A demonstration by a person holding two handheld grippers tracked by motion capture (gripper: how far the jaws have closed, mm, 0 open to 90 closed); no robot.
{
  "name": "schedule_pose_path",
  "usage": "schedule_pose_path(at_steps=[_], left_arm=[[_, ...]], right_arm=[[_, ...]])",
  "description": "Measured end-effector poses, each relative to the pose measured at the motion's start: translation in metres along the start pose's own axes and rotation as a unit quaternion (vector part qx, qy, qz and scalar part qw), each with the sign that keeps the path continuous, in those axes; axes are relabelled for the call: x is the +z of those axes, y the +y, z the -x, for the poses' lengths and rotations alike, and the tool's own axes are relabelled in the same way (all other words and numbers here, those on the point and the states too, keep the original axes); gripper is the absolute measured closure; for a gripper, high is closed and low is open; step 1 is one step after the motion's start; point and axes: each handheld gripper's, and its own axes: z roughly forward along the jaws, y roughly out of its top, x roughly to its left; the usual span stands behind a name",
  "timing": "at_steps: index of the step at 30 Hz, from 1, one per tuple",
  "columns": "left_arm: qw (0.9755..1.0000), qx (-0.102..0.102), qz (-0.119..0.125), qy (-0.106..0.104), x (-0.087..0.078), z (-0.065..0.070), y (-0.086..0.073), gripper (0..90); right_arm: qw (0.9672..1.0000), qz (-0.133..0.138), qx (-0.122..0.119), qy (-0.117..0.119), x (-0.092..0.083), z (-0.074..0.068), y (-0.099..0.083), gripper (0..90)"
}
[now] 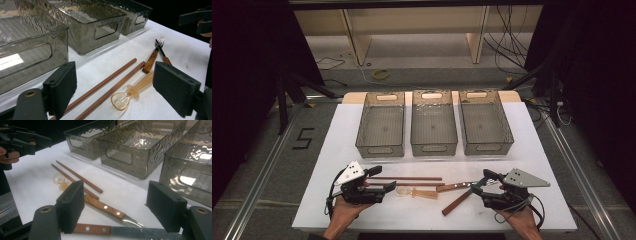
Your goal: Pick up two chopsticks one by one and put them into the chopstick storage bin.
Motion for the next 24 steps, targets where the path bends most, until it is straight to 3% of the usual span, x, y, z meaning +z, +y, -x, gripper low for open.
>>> schedule_pose_path(at_steps=[6,10,13,16,17,18,20,23,24], left_arm=[[0.9998,0.002,-0.018,-0.008,0.003,-0.003,0.007,19.1],[0.9986,0.013,-0.051,-0.005,0.005,-0.005,0.015,19.6],[0.9963,0.028,-0.081,-0.006,0.008,-0.006,0.024,19.9],[0.9932,0.056,-0.102,-0.001,0.011,-0.007,0.031,23.8],[0.9911,0.068,-0.115,-0.002,0.012,-0.008,0.034,23.9],[0.9902,0.069,-0.122,-0.005,0.014,-0.008,0.035,23.9],[0.9861,0.078,-0.147,-0.008,0.016,-0.01,0.04,24.6],[0.977,0.102,-0.187,0.004,0.023,-0.013,0.045,25.7],[0.9758,0.106,-0.191,0.006,0.024,-0.013,0.047,26.4]], right_arm=[[1.0,-0.002,0.005,0.002,-0.001,0.001,-0.001,30.9],[1.0,-0.005,0.008,0.002,-0.001,0.004,-0.002,30.9],[0.9999,-0.008,0.009,0.005,0.0,0.004,-0.002,30.9],[0.9999,-0.01,0.004,0.008,0.001,0.002,0.0,31.0],[0.9999,-0.013,0.003,0.01,0.002,0.0,0.0,31.0],[0.9999,-0.013,0.003,0.01,0.002,0.0,0.0,31.0],[0.9996,-0.023,-0.003,0.014,0.005,-0.002,-0.002,31.0],[0.9995,-0.025,-0.006,0.018,0.006,-0.003,-0.002,31.0],[0.9995,-0.025,-0.006,0.019,0.006,-0.003,-0.002,31.0]])
